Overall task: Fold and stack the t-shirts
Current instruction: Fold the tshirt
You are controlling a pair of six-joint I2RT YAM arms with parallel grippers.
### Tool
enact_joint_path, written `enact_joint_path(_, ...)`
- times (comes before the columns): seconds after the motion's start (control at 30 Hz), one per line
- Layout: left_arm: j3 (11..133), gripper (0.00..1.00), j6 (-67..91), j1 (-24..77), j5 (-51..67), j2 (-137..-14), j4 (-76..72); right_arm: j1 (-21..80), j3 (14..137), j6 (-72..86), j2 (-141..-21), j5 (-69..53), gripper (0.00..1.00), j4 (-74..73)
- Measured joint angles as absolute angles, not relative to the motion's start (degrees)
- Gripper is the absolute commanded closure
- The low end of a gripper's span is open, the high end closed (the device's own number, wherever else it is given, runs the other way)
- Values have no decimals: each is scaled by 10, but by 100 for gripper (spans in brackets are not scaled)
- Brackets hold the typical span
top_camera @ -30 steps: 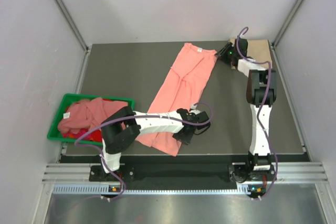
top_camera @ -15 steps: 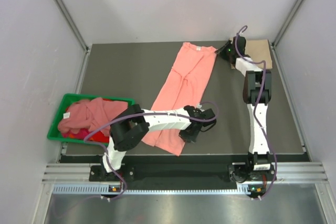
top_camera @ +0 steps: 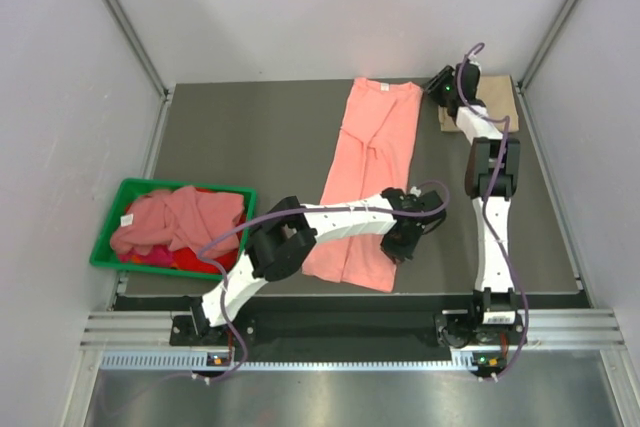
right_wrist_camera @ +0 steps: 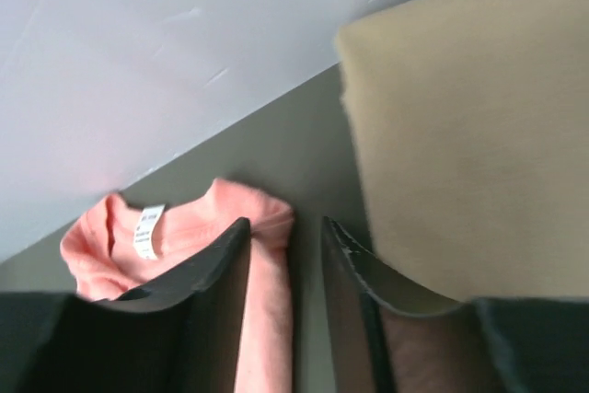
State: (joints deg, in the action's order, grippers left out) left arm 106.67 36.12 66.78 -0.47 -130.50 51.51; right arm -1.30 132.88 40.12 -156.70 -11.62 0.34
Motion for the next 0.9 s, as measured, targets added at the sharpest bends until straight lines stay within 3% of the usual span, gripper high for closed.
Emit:
enact_joint_path(0.2, 1123, 73, 363, 668, 43, -1327, 505, -42, 1222, 396, -1473, -105, 52, -49)
enact_joint_path(0.4, 1151, 73, 343, 651, 72, -1292, 496, -74, 1047, 381, -1253, -86, 52, -164)
enact_joint_path(0.53, 1023, 75, 320, 600, 65, -1171, 486, -55, 917, 370, -1076, -73, 53, -233)
enact_joint_path(0.7, 836, 70, 299, 452, 37, -1015, 477, 23, 702, 363, -863, -62, 52, -289)
enact_joint_path(0.9, 686, 69, 285, 353, 30, -936, 478, 154, 493, 391, -718, -52, 52, -328)
